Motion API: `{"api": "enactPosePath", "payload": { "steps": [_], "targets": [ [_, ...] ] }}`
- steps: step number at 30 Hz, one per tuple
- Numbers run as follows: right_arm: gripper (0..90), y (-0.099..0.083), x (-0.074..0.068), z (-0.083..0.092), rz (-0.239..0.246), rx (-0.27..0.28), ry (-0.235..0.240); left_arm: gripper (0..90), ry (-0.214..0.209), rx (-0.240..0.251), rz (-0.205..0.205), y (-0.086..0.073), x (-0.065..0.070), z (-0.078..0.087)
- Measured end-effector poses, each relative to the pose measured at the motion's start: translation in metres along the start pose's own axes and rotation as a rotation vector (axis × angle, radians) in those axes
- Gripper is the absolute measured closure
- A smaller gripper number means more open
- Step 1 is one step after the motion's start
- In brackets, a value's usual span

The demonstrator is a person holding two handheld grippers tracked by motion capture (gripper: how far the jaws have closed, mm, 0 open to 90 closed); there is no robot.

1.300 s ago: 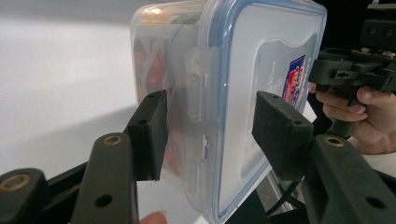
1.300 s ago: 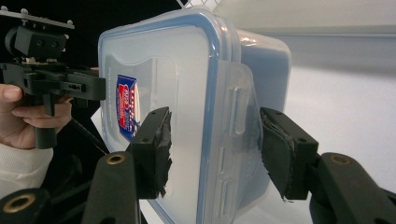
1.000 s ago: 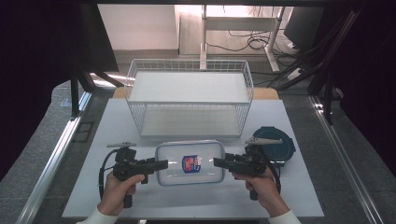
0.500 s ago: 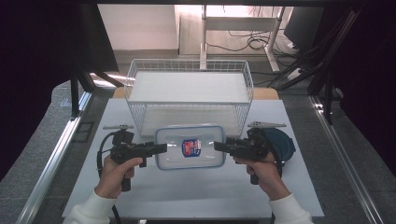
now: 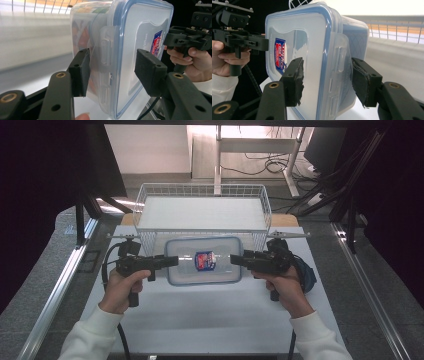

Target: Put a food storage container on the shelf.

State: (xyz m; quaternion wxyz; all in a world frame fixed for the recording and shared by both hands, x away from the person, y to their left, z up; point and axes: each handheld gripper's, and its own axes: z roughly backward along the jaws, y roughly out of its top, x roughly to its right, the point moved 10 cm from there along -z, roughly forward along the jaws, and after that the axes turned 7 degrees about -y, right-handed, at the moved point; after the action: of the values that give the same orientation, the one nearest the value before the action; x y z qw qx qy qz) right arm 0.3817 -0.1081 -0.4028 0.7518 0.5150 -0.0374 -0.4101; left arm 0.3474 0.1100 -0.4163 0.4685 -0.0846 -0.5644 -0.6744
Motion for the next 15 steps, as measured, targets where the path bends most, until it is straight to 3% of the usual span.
{"api": "enactPosePath", "payload": {
  "steps": [15],
  "targets": [
    [45.6, 0.019, 0.000, 0.005, 0.011, 0.022, -0.012, 47.1, -0.002, 0.001, -0.029, 0.023, 0.006, 0.001]
  ]
}}
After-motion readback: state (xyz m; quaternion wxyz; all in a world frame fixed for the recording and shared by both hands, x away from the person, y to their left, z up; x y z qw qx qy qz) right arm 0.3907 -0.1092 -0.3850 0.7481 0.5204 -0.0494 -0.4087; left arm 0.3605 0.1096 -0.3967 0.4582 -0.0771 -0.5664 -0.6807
